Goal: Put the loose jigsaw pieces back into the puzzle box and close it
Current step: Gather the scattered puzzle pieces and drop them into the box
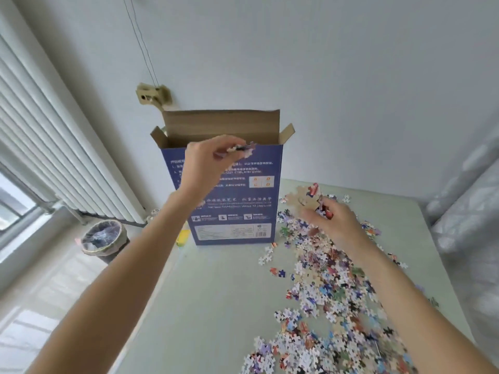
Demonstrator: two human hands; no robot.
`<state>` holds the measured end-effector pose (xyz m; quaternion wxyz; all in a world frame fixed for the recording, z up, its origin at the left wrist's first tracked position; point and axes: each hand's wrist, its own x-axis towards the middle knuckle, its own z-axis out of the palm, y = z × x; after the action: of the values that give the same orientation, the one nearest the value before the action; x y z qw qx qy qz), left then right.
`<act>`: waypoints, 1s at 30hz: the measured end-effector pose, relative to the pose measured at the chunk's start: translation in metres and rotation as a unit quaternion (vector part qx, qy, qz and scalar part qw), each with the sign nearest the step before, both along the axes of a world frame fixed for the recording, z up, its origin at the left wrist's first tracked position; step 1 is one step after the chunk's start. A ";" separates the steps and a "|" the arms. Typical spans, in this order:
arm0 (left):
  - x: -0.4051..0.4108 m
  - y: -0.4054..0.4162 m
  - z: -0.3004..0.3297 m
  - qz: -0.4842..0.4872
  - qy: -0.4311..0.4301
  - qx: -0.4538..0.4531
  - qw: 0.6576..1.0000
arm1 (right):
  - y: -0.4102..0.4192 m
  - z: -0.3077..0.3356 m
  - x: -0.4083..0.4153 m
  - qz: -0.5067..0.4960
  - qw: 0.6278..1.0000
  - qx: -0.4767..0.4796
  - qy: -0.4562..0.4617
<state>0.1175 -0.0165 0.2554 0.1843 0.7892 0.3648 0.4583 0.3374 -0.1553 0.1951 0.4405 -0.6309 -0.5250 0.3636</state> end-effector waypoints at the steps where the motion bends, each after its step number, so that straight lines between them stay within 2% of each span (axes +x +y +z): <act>1: -0.001 0.015 0.009 0.001 -0.001 0.006 1.000 | 0.012 0.011 0.000 0.004 1.000 0.013 0.011; 5: -0.007 0.068 0.024 0.006 0.050 0.042 0.998 | 0.067 0.055 -0.003 0.028 0.997 0.072 0.020; 8: -0.014 0.093 0.019 -0.015 0.139 0.062 0.988 | 0.110 0.082 -0.008 0.043 0.994 0.102 0.008; 10: -0.018 0.106 0.011 -0.020 0.217 0.047 0.975 | 0.134 0.096 -0.013 0.050 0.993 0.109 -0.002; 12: -0.023 0.114 0.003 -0.024 0.257 0.010 0.966 | 0.153 0.103 -0.020 0.050 0.992 0.106 -0.040; 16: -0.029 0.116 0.004 -0.017 0.256 -0.049 0.965 | 0.180 0.100 -0.027 0.065 0.971 0.104 -0.207; 19: -0.037 0.113 0.007 -0.012 0.261 -0.055 0.964 | 0.193 0.094 -0.031 0.103 0.916 0.101 -0.375; 21: -0.042 0.109 0.006 -0.013 0.256 -0.055 0.965 | 0.200 0.092 -0.036 0.126 0.880 0.107 -0.445; 26: -0.045 0.104 -0.005 0.018 0.261 0.013 0.965 | 0.214 0.094 -0.056 0.159 0.827 0.097 -0.530; 30: -0.046 0.104 -0.011 0.027 0.249 0.026 0.968 | 0.221 0.089 -0.063 0.181 0.838 0.112 -0.502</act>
<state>0.0719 0.0873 0.2448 0.0546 0.8727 0.4084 0.2620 0.2745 0.0662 0.2846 0.1100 -0.5672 -0.8161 0.0091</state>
